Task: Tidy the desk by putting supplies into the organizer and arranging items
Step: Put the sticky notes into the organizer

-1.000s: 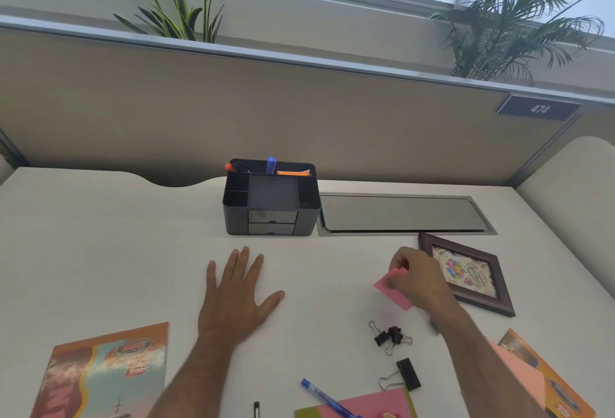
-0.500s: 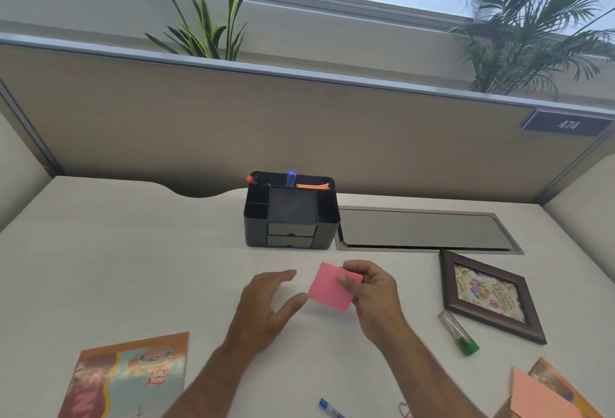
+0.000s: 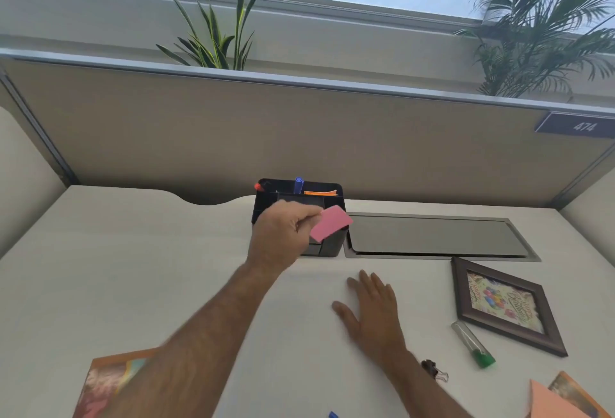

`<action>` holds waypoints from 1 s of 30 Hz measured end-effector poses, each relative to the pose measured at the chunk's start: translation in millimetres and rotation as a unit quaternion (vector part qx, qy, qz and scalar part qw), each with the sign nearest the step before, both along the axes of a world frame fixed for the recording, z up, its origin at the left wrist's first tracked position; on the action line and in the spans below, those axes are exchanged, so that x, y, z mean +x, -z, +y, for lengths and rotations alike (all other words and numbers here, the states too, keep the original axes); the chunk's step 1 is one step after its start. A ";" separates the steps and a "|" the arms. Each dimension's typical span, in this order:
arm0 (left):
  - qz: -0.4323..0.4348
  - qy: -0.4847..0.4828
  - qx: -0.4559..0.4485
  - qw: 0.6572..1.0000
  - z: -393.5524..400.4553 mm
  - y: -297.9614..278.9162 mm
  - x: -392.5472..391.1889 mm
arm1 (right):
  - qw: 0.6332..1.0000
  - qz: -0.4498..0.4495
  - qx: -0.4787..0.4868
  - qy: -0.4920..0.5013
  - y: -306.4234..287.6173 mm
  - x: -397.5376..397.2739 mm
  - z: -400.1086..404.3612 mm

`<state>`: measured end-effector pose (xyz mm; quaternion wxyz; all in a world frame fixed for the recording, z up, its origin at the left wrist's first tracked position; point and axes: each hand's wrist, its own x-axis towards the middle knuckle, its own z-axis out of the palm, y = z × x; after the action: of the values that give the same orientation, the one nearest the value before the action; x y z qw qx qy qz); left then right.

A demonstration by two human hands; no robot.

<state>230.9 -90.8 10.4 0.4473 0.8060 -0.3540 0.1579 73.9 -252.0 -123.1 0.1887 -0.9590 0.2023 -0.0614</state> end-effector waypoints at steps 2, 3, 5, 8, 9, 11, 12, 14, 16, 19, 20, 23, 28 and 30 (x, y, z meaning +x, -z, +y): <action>-0.027 -0.018 0.010 0.999 -10.7 -16.4 17.5 | 0.996 0.029 -0.077 -0.021 10.0 -6.6 -1.6; -0.041 -0.027 0.022 0.999 -16.3 -23.1 26.0 | 0.996 0.028 -0.084 -0.022 9.9 -7.7 -0.5; -0.065 -0.042 0.052 0.996 -29.6 -33.9 41.6 | 0.996 0.034 -0.086 -0.022 8.7 -7.2 1.3; -0.094 -0.053 0.094 0.990 -47.8 -40.7 63.2 | 0.996 0.034 -0.085 -0.024 7.2 -6.6 0.9; -0.106 -0.055 0.111 0.987 -53.4 -40.4 69.7 | 0.995 0.036 -0.084 -0.026 6.7 -6.5 1.1; -0.124 -0.060 0.141 0.980 -63.6 -37.6 81.0 | 0.995 0.032 -0.088 -0.028 8.9 -5.7 0.6; -0.127 -0.065 0.156 0.977 -67.9 -35.5 85.1 | 0.995 0.028 -0.089 -0.029 10.2 -5.3 0.2; -0.131 -0.081 0.200 0.968 -75.3 -31.7 88.5 | 0.995 0.028 -0.088 -0.029 10.9 -4.5 -1.0; -0.128 -0.093 0.255 0.954 -81.1 -28.4 88.5 | 0.995 0.031 -0.089 -0.030 12.2 -3.7 -1.8; -0.120 -0.093 0.322 0.935 -88.2 -24.7 89.2 | 0.995 0.032 -0.093 -0.030 12.7 -3.2 -1.7; -0.114 -0.091 0.341 0.929 -90.2 -23.6 89.8 | 0.995 0.034 -0.094 -0.030 13.1 -3.1 -1.7; -0.085 -0.092 0.396 0.909 -95.5 -19.6 92.1 | 0.994 0.036 -0.094 -0.030 12.8 -3.1 -1.5; -0.038 -0.086 0.449 0.889 -98.9 -9.6 92.8 | 0.994 0.033 -0.095 -0.029 12.0 -3.6 -0.7; -0.037 -0.086 0.448 0.889 -97.9 -6.5 92.1 | 0.994 0.035 -0.096 -0.028 11.8 -3.3 -0.5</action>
<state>323.0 -188.7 16.9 0.0099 0.9417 -0.3325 0.0507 70.5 -252.4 -134.8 0.0902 -0.9795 0.1753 -0.0413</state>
